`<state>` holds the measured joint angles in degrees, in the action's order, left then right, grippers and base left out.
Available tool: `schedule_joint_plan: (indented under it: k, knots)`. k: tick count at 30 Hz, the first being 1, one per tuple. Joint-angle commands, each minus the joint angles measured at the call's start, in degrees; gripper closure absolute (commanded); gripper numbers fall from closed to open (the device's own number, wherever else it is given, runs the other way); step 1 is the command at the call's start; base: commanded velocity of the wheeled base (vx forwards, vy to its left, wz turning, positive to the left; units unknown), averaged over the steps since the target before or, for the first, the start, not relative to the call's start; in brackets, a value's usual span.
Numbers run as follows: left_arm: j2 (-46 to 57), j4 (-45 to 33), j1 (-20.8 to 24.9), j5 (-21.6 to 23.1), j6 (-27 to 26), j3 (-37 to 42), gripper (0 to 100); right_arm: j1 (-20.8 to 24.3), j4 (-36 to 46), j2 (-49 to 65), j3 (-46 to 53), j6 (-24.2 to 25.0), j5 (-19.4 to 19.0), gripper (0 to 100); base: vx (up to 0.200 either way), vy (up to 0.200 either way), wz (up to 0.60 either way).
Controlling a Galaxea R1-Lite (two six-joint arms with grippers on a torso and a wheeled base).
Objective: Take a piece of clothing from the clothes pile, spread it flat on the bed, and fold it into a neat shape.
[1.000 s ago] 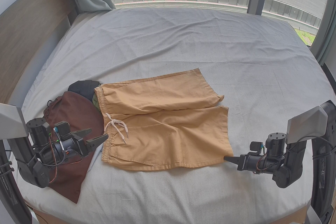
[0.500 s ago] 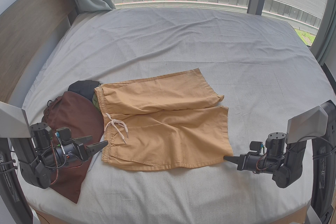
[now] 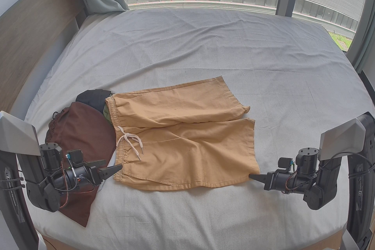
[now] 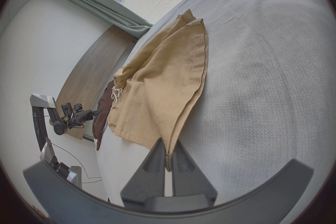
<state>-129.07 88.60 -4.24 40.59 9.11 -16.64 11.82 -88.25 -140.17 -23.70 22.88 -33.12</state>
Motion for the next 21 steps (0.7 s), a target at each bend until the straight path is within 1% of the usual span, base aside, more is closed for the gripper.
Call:
schedule_joint_plan:
  k: [1,9,21]
  knots:
    - [-3.1,0.0,-0.2,0.0,0.1,-0.9,0,0.0,-0.1,-0.1,0.0,-0.5,0.0,100,0.000,0.000,0.00]
    - [-6.6,0.0,-0.7,0.0,0.2,-1.7,0,0.0,-0.1,-0.2,-0.1,-0.6,0.0,100,0.000,0.000,0.00]
    - [-9.1,0.0,0.0,-0.1,0.4,-2.1,0,0.0,-0.1,-0.2,-0.1,-0.6,0.0,100,0.000,0.000,0.00]
